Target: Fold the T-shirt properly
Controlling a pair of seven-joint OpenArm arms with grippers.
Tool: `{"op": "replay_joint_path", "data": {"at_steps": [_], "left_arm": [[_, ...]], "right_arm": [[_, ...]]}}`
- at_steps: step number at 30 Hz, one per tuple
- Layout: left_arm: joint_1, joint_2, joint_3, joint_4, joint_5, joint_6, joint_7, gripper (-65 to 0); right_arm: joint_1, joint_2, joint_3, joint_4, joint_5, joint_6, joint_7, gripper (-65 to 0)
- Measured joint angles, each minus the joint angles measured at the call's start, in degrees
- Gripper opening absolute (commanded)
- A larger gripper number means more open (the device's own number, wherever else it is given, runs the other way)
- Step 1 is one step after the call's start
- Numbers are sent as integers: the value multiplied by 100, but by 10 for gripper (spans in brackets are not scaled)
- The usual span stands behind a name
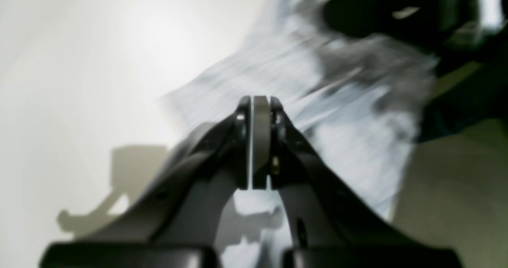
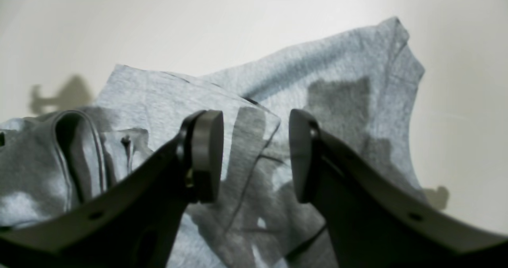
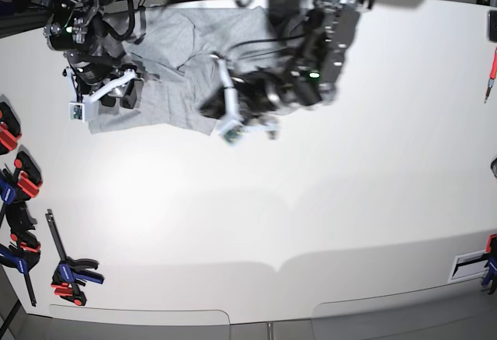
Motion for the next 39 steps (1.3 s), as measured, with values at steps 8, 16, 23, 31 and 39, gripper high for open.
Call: {"op": "replay_joint_path", "data": {"at_steps": [8,16,23,31,39], "left_arm": [[356,-1349,-1353,304,-1043,-199,109,-509],[994,-1943,-2321,306,-1314,-256,107,-443],[1342,-1954,-2542,306,-1314,-256,81,-443],[1392,-1956,-2542,306,-1314,-258,63,-443],[1392,-1954,-2542,306,-1314,-258,63,-443]], "right_arm": [[-2,-7,-52,238,2498,1366,-892,-465],[-168,-350,-1091,931,3921,1386,-2046,-640],[-968,-446,-2691,1102,3635,1386,-2583,-456],[-1491,-433,-4232,1775,291,1386,-953,-438],[-1480,-415,-5851,1867,-2546,680,-291,-438]]}}
